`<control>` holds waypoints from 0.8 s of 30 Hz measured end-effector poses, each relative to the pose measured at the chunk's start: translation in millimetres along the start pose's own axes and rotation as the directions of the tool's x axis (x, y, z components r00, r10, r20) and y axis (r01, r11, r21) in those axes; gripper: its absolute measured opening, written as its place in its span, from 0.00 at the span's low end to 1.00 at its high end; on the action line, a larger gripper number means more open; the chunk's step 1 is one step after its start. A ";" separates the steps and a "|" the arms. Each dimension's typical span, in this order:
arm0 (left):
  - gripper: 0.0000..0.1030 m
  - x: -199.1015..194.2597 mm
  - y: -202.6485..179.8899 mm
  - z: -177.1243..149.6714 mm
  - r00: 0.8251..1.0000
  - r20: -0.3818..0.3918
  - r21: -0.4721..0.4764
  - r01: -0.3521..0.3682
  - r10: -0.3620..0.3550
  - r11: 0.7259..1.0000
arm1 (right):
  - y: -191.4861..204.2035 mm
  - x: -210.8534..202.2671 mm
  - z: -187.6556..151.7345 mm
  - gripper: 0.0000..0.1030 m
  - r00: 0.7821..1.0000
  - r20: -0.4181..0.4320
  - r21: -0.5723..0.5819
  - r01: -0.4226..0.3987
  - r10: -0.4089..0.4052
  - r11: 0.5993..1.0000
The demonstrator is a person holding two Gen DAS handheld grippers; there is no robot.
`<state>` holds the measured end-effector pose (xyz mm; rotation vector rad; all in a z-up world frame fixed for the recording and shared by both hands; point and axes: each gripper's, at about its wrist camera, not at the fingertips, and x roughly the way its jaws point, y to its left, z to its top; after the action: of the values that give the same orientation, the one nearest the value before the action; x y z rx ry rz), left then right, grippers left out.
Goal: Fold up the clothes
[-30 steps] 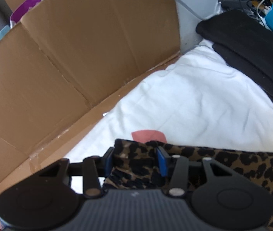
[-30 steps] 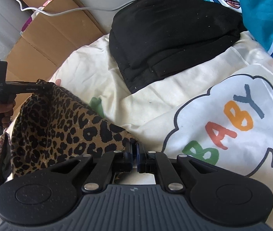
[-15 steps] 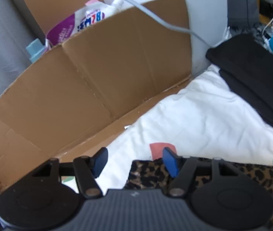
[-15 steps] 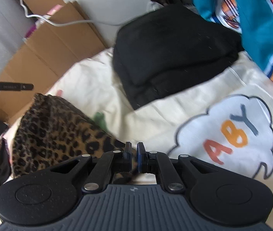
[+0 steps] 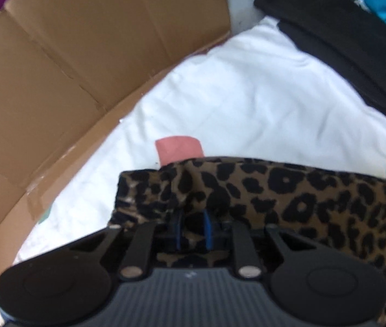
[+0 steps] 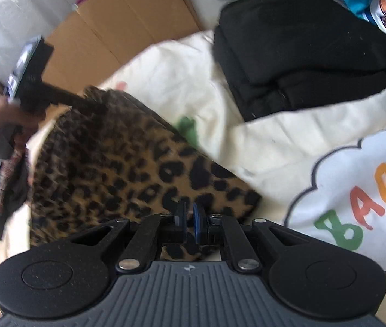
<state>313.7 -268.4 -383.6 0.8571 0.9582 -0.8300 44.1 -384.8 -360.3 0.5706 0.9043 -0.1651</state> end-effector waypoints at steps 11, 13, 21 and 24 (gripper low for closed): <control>0.12 -22.8 -21.3 35.7 0.999 0.004 -0.102 -0.053 0.054 0.993 | 8.2 -13.7 9.9 0.05 0.998 0.061 0.048 0.012 -0.015 0.999; 0.14 -37.4 -28.2 37.5 0.999 0.020 -0.073 -0.036 0.038 0.997 | 16.8 -16.5 11.0 0.05 0.997 0.074 0.024 -0.009 0.008 1.000; 0.14 -83.7 -36.9 10.8 0.999 0.029 -0.142 0.022 -0.018 0.990 | 7.3 -17.7 8.1 0.05 0.996 0.083 0.043 0.016 -0.019 0.999; 0.14 -78.7 -40.9 -4.2 0.999 0.011 -0.142 0.032 -0.031 0.989 | -4.0 -17.1 2.5 0.05 0.997 0.075 0.069 0.031 -0.036 0.997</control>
<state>249.5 -265.5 -322.3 0.7168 1.0123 -0.7822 33.8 -391.2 -347.3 0.6086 0.8367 -0.2474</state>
